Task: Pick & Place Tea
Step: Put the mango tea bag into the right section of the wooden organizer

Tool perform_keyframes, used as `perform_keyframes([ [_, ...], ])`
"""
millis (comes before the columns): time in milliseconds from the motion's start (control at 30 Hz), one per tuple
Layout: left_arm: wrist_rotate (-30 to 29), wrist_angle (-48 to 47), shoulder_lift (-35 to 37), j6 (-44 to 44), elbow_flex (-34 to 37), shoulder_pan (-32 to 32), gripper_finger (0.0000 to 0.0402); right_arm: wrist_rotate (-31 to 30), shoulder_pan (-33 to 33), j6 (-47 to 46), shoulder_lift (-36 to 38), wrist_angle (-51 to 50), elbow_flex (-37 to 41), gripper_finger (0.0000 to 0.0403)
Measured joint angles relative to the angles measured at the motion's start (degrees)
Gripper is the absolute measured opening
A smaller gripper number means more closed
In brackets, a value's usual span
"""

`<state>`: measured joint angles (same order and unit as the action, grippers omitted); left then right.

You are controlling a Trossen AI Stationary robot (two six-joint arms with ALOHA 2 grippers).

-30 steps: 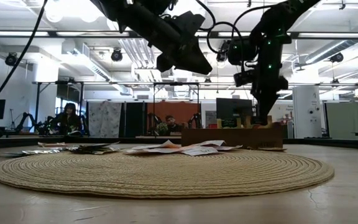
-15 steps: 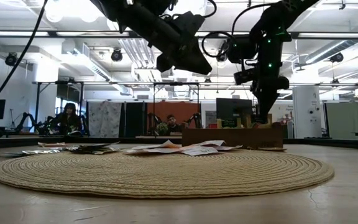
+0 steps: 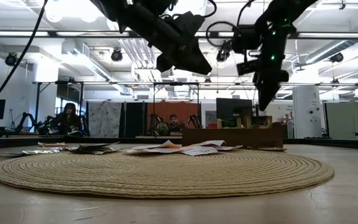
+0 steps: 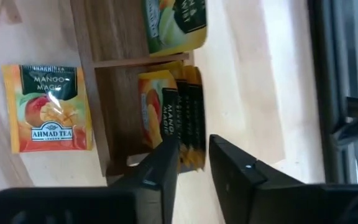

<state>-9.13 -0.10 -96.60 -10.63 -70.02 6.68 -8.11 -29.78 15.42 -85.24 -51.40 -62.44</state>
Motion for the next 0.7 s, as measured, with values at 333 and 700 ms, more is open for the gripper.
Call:
perform_keyframes([
  [333, 0.19, 0.00, 0.00, 0.40, 0.08, 0.00, 0.0067, 10.12, 0.18, -23.37, 11.91, -5.93, 1.70, 0.0120],
  [700, 9.64, 6.86, -6.39, -0.43, 3.26, -0.15, 0.0067, 20.17, 9.04, -59.42, 19.63, 13.31, 24.78, 0.0106],
])
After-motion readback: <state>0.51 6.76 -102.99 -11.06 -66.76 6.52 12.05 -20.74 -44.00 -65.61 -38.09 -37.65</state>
